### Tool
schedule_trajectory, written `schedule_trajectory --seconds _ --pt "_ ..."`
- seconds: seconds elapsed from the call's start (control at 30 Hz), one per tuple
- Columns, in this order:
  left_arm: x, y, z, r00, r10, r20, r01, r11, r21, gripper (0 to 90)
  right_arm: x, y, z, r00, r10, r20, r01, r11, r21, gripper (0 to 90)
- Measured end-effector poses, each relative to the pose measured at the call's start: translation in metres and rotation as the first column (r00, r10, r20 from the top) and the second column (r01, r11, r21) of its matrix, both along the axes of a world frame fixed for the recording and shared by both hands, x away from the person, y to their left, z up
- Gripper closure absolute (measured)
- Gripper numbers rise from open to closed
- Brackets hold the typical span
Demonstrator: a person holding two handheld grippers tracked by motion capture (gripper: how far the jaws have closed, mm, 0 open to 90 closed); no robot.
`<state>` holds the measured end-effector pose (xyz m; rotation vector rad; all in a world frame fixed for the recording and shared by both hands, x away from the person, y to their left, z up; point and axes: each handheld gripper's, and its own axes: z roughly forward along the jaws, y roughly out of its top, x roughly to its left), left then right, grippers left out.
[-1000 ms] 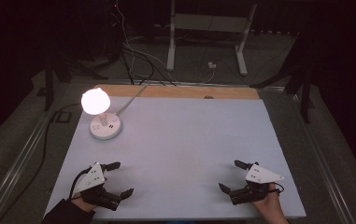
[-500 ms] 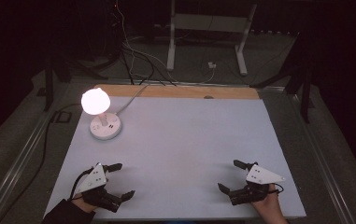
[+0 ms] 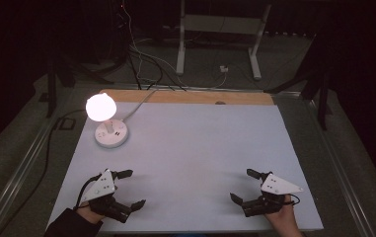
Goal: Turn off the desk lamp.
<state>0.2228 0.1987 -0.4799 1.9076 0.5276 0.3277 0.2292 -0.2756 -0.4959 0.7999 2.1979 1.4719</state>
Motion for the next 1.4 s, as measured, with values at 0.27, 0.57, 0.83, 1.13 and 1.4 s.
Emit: schedule_trajectory --seconds 0.27,0.57,0.83,1.13,1.4 --pt "0.010 0.004 0.013 0.9961 0.088 0.011 -0.087 0.9957 -0.030 0.4 0.000 0.000 0.000 1.0000 0.000 -0.001 0.000 1.000 -0.002 0.0" --pt "0.028 0.007 0.019 0.9831 0.182 0.017 -0.182 0.9828 -0.034 0.4 0.001 0.000 -0.001 1.0000 0.002 -0.003 -0.002 1.000 -0.006 0.0" --pt "0.047 0.014 0.019 0.9284 0.369 0.042 -0.368 0.9293 -0.033 0.4 0.001 0.001 -0.001 1.0000 0.004 -0.002 -0.004 1.000 -0.008 0.0" --pt "0.060 0.012 0.016 0.8626 0.505 0.034 -0.505 0.8632 -0.016 0.4 0.000 0.000 0.000 1.0000 0.001 -0.003 -0.001 1.000 -0.004 0.0" --pt "0.075 0.013 0.005 0.7812 0.624 0.010 -0.624 0.7810 0.020 0.4 0.001 0.000 0.000 1.0000 0.005 -0.004 -0.005 1.000 -0.006 0.0"
